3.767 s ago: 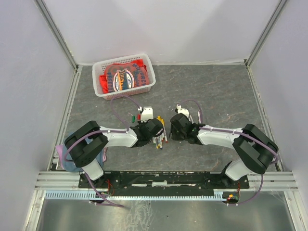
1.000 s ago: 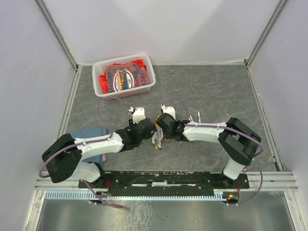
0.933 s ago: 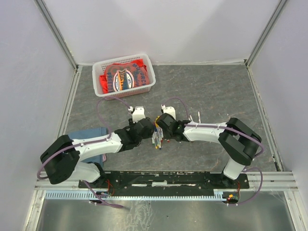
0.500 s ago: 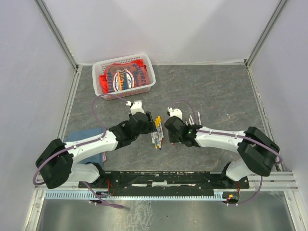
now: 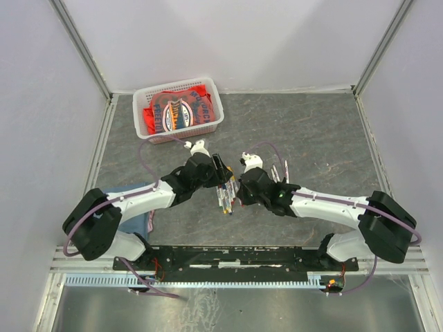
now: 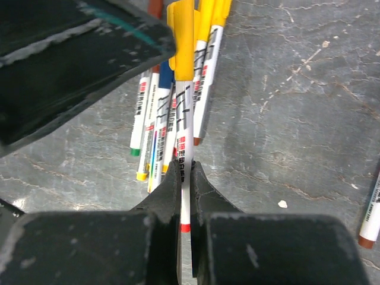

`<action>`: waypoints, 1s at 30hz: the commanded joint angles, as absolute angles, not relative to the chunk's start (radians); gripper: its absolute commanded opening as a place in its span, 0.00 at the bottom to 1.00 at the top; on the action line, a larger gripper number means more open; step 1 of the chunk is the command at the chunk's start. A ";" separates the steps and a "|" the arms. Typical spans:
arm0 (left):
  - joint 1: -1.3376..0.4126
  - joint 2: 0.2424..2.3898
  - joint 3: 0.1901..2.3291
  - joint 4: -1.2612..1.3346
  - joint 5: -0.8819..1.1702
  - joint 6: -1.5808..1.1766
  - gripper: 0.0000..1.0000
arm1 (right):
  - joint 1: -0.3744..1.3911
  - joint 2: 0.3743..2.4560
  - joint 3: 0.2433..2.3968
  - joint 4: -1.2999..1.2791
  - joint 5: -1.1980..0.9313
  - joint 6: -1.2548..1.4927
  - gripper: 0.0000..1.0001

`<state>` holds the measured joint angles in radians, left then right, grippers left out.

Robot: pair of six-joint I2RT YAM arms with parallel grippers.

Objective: Open the pen caps

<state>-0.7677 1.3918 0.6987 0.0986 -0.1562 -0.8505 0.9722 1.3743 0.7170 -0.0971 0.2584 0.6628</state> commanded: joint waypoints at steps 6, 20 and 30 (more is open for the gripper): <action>-0.731 1.454 0.716 0.258 -0.038 -0.976 0.63 | 1.000 1.347 0.736 -0.023 0.236 0.640 0.01; -0.694 1.493 0.671 0.354 0.037 -1.027 0.41 | 1.009 1.342 0.740 -0.005 0.239 0.634 0.01; -0.686 1.497 0.652 0.383 0.059 -1.037 0.29 | 1.009 1.334 0.752 -0.013 0.246 0.630 0.01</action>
